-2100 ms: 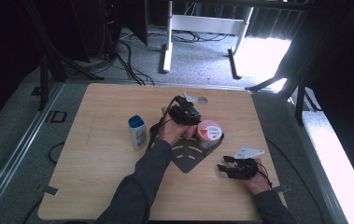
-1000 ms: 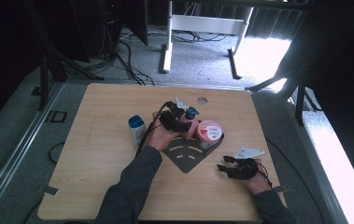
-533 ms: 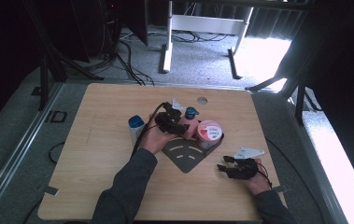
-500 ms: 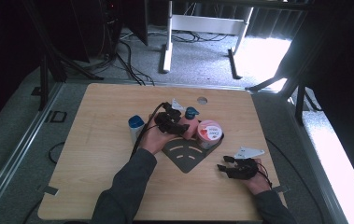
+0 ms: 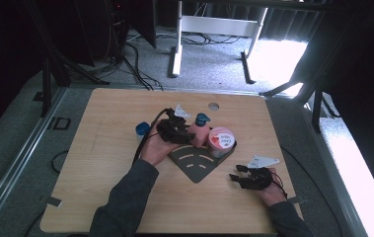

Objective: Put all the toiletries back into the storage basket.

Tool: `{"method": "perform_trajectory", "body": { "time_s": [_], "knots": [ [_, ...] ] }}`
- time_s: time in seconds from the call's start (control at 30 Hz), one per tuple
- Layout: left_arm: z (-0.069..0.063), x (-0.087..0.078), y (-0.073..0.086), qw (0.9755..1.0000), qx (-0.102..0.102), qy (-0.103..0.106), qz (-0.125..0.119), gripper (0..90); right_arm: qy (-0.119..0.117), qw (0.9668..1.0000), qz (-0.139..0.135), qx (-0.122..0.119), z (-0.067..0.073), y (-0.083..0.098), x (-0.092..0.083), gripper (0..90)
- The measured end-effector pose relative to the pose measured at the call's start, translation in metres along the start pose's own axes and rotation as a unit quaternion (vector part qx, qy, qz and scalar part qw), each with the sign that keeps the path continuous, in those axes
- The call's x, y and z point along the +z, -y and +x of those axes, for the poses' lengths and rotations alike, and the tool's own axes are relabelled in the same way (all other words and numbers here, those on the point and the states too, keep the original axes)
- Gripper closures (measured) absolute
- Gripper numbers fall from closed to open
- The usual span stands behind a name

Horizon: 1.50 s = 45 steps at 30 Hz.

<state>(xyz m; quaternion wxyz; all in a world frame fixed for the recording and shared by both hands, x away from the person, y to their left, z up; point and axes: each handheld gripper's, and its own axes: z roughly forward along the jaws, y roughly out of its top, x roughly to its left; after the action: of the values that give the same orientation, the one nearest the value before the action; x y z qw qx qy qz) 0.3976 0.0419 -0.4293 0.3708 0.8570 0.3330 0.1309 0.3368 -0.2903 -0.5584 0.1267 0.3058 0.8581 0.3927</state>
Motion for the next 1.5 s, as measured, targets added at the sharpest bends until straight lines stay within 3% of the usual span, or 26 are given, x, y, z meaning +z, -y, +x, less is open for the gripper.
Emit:
{"method": "perform_trajectory", "body": {
  "time_s": [0.43,0.7,1.23,1.5],
  "knots": [
    [0.001,-0.015,0.004,1.0000,0.007,-0.003,0.006,49.0,0.000,1.0000,0.000,0.000,0.000,0.000,0.000,48.5],
    [0.008,-0.031,0.001,0.9996,0.017,-0.022,0.000,46.3,0.000,1.0000,0.000,0.001,0.000,0.000,0.000,48.5],
    [0.038,-0.052,0.007,0.9977,0.006,-0.067,0.012,37.1,0.000,1.0000,0.000,0.001,0.000,0.000,0.000,48.4],
    [0.050,-0.058,0.012,0.9969,-0.014,-0.076,0.014,36.2,-0.001,1.0000,0.000,0.002,0.000,0.000,0.000,48.3]
  ]
}}
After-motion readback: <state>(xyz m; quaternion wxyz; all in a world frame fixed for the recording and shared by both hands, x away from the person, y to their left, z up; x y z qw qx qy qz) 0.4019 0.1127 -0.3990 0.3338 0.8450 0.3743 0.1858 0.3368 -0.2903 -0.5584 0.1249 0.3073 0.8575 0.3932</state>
